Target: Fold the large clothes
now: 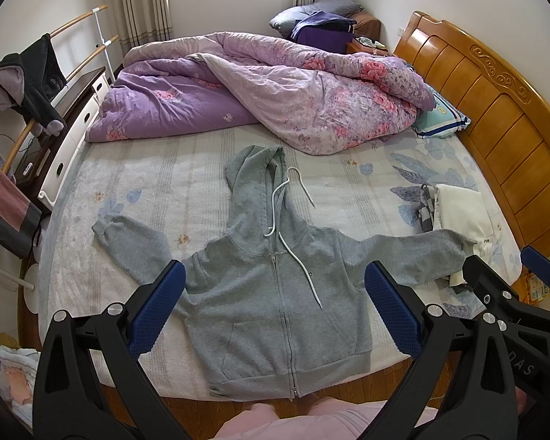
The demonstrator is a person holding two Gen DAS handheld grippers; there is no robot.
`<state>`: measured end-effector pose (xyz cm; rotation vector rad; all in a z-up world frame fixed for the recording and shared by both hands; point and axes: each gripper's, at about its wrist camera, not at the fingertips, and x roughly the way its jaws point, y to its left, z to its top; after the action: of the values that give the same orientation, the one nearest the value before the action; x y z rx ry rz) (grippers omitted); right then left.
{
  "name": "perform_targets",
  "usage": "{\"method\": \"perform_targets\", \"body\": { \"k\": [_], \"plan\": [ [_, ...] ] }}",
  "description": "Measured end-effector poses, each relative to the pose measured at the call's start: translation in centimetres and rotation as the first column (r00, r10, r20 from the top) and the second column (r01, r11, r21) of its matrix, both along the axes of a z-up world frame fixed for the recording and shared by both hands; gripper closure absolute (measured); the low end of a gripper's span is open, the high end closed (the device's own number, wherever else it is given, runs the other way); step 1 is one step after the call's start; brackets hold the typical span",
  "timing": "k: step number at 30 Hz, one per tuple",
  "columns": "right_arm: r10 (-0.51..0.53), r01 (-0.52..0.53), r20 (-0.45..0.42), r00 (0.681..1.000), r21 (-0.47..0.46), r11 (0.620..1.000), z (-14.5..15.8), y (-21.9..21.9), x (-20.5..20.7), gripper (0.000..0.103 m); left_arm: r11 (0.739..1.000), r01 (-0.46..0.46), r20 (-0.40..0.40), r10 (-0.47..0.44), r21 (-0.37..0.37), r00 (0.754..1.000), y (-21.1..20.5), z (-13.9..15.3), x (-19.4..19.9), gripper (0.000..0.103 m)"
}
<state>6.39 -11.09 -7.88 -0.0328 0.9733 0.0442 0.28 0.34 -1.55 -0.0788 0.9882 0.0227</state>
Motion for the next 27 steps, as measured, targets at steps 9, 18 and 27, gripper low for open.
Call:
{"method": "perform_targets", "body": {
  "k": [9, 18, 27],
  "plan": [
    [0.014, -0.015, -0.018, 1.000, -0.001, 1.000, -0.3, 0.3, -0.2, 0.007, 1.000, -0.011, -0.011, 0.011, -0.006, 1.000, 0.0, -1.2, -1.0, 0.005],
    [0.080, -0.078, -0.063, 0.995, 0.021, 0.997, -0.7, 1.5, 0.1, 0.007, 0.998, -0.070, -0.048, 0.070, -0.006, 0.996, 1.4, -1.4, -2.5, 0.005],
    [0.202, -0.200, -0.144, 0.969, 0.030, 0.979, -2.0, 5.6, 1.4, 0.007, 0.981, -0.196, -0.132, 0.192, -0.013, 0.972, 5.6, -2.1, -3.1, 0.005]
  ]
}}
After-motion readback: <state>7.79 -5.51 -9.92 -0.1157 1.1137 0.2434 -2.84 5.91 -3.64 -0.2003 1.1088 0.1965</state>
